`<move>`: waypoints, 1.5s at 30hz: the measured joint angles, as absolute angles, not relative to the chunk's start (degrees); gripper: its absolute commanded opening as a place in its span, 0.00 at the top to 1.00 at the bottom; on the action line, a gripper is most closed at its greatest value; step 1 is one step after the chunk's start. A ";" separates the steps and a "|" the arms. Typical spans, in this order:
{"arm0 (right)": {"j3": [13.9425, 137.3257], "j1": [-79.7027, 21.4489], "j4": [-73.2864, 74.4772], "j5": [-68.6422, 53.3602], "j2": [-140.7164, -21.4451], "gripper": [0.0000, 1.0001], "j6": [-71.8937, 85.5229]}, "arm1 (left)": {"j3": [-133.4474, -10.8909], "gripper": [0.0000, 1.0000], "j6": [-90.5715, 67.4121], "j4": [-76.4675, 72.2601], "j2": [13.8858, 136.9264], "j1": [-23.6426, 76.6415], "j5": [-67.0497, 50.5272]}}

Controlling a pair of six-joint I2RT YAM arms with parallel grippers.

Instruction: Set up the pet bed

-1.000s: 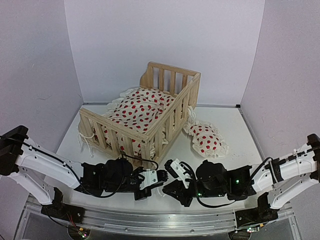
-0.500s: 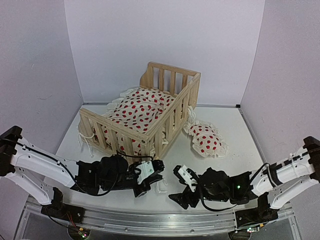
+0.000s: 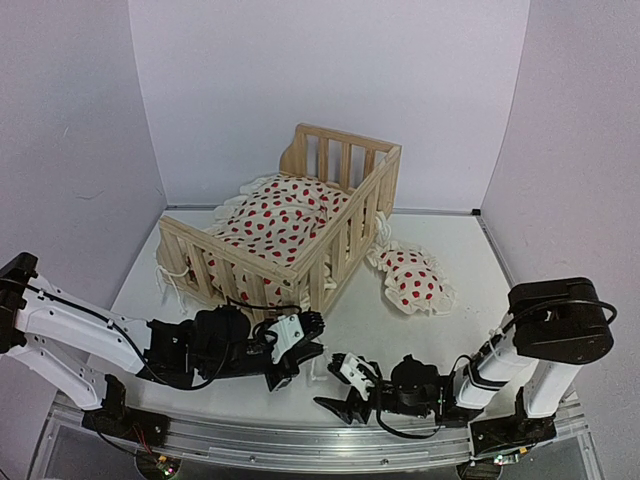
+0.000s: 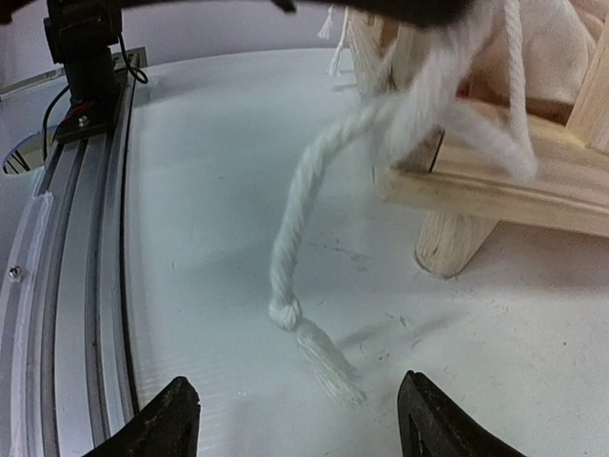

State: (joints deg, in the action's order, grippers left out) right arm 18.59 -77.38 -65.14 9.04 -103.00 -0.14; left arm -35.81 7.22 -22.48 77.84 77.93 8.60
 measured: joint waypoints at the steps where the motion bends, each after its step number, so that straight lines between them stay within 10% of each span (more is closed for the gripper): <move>1: 18.76 -77.38 -66.61 9.04 -103.33 0.31 -0.71 | -35.81 1.00 7.22 -22.48 77.84 77.93 8.60; 12: 22.65 -77.17 -72.38 7.66 -107.02 0.55 -2.13 | -35.24 1.00 7.22 -22.48 76.75 77.93 8.84; 17: 22.92 -77.12 -72.66 7.68 -108.01 1.00 -1.61 | -34.81 1.00 7.22 -22.46 75.75 77.93 9.19; 45: 35.40 -67.26 -37.76 -4.58 -94.52 1.00 26.61 | -22.83 1.00 -7.40 -22.02 65.21 78.11 -6.39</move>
